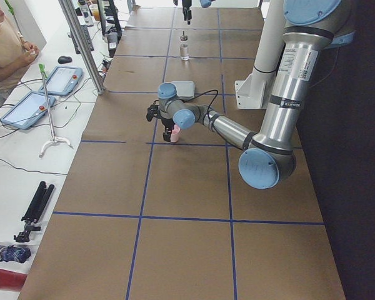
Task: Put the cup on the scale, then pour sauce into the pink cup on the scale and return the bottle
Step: 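Carry the pink cup with the left gripper over the silver scale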
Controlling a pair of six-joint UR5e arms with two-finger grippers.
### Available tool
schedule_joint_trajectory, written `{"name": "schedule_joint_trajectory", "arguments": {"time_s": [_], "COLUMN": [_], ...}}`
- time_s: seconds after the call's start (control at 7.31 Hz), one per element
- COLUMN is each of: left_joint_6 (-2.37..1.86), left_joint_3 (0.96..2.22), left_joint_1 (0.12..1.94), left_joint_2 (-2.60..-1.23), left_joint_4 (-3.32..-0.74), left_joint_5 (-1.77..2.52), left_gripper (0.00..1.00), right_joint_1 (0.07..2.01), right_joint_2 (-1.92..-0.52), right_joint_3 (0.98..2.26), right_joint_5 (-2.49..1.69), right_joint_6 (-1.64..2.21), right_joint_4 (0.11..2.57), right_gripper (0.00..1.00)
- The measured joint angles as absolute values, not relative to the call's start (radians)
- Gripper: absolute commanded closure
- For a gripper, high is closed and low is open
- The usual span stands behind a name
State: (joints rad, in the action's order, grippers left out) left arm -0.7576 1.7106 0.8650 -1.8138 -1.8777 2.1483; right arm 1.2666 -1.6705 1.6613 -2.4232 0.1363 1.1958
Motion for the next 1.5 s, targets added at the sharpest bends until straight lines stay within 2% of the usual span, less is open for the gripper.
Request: {"name": "schedule_joint_trajectory", "arguments": {"time_s": [0.14,0.55,0.82,1.23,1.5], "left_joint_6": [-0.757,-0.753,-0.754,-0.900,-1.038], "left_joint_3": [1.703,1.683,1.740,1.849,1.835], "left_joint_1": [0.863,0.855,0.858,0.850,0.802], "left_joint_2": [-1.815,-1.825,-1.844,-2.012,-2.137], "left_joint_4": [-1.878,-1.878,-1.812,-1.526,-1.494], "left_joint_5": [2.148,2.147,2.149,2.137,2.131], "left_gripper": [1.00,1.00,1.00,1.00,1.00], "right_joint_1": [1.267,1.267,1.267,1.266,1.266], "right_joint_2": [-1.671,-1.670,-1.670,-1.671,-1.671], "right_joint_3": [1.661,1.661,1.663,1.662,1.661], "right_joint_5": [-2.423,-2.424,-2.425,-2.425,-2.425], "right_joint_6": [0.137,0.139,0.139,0.138,0.138], "right_joint_4": [1.196,1.196,1.196,1.196,1.197], "right_gripper": [0.00,0.00,0.00,0.00,0.00]}}
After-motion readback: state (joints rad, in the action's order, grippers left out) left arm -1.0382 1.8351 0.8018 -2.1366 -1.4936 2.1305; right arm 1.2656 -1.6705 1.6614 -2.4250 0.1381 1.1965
